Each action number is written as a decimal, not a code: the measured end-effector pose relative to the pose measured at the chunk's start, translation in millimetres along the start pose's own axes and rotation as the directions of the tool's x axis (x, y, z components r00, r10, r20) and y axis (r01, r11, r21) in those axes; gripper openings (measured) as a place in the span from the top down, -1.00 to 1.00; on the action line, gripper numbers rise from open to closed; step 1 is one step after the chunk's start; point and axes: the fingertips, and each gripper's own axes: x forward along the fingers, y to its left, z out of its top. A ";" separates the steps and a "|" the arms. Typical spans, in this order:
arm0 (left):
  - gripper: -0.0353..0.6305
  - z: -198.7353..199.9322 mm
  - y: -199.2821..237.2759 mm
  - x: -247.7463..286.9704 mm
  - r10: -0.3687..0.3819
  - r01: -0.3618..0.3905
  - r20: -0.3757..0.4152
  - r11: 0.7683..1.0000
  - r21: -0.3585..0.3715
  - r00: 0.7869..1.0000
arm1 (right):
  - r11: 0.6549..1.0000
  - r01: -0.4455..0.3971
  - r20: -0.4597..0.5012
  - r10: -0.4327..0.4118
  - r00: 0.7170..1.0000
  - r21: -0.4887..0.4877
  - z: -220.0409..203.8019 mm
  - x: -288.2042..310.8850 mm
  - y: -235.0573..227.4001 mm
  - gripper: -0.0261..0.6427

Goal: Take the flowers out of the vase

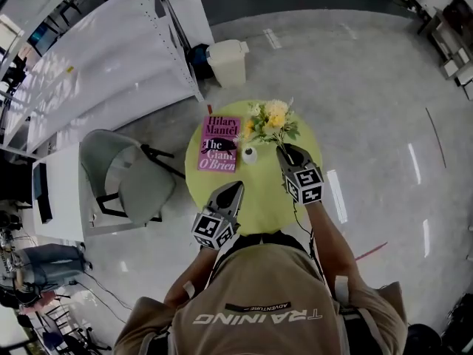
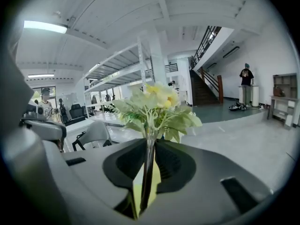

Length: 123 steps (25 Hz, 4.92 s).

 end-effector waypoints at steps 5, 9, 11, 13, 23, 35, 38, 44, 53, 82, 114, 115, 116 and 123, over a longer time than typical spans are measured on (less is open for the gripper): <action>0.89 -2.1 -9.4 11.0 -0.012 0.012 -0.021 1.000 0.008 1.000 | 0.992 0.073 -0.054 -0.068 0.996 0.101 -44.1 -5.3 -40.6 0.74; 0.89 -4.7 -8.8 15.0 -0.007 0.007 -0.044 1.000 0.002 0.999 | 0.977 0.120 -0.110 -0.101 0.989 0.175 -77.4 -0.6 -64.6 0.74; 0.89 -6.4 -6.7 16.7 -0.001 0.001 -0.056 1.000 -0.002 0.998 | 0.973 0.129 -0.145 -0.102 0.984 0.192 -93.0 7.1 -71.1 0.74; 0.89 -8.2 -4.1 19.1 0.007 -0.007 -0.065 1.000 -0.004 0.998 | 0.971 0.129 -0.179 -0.093 0.979 0.201 -107.6 18.0 -74.3 0.74; 0.89 -20.2 17.8 23.4 0.046 -0.049 -0.089 0.998 -0.035 0.995 | 0.975 0.138 -0.349 -0.070 0.934 0.176 -170.7 55.7 -63.1 0.75; 0.89 -24.3 44.4 28.1 0.046 -0.051 -0.095 0.997 -0.050 0.994 | 0.961 0.219 -0.499 -0.108 0.860 0.169 -215.9 65.2 -60.6 0.69; 0.89 -25.3 48.5 28.8 0.042 -0.047 -0.094 0.998 -0.049 0.995 | 0.964 0.225 -0.504 -0.125 0.855 0.142 -216.8 65.1 -62.0 0.65; 0.89 -26.9 50.0 27.4 0.031 -0.036 -0.090 0.998 -0.051 0.995 | 0.962 0.244 -0.460 -0.161 0.873 0.125 -211.2 54.7 -62.0 0.47; 0.89 -20.7 35.7 21.7 0.011 -0.014 -0.068 0.999 -0.040 0.998 | 0.977 0.161 -0.281 -0.117 0.952 0.139 -159.8 17.3 -42.5 0.91; 0.89 93.6 -30.5 -9.8 0.007 -0.043 0.202 0.983 0.177 0.979 | 0.973 -0.173 0.254 0.208 0.945 -0.152 96.3 -100.9 73.6 0.92; 0.89 131.5 4.4 -31.4 0.144 -0.196 0.247 0.960 0.201 0.958 | 0.969 -0.129 0.272 0.185 0.944 -0.212 120.4 -109.6 91.4 0.92; 0.89 129.9 4.4 -30.8 0.144 -0.195 0.245 0.960 0.200 0.959 | 0.969 -0.129 0.272 0.185 0.944 -0.211 120.1 -109.4 90.9 0.92; 0.89 128.9 4.4 -29.9 0.144 -0.194 0.242 0.960 0.200 0.960 | 0.969 -0.129 0.271 0.185 0.945 -0.211 120.1 -109.1 90.4 0.92; 0.89 128.5 3.8 -27.0 0.138 -0.186 0.241 0.965 0.186 0.961 | 0.965 -0.135 0.258 0.193 0.947 -0.226 118.8 -106.8 88.9 0.92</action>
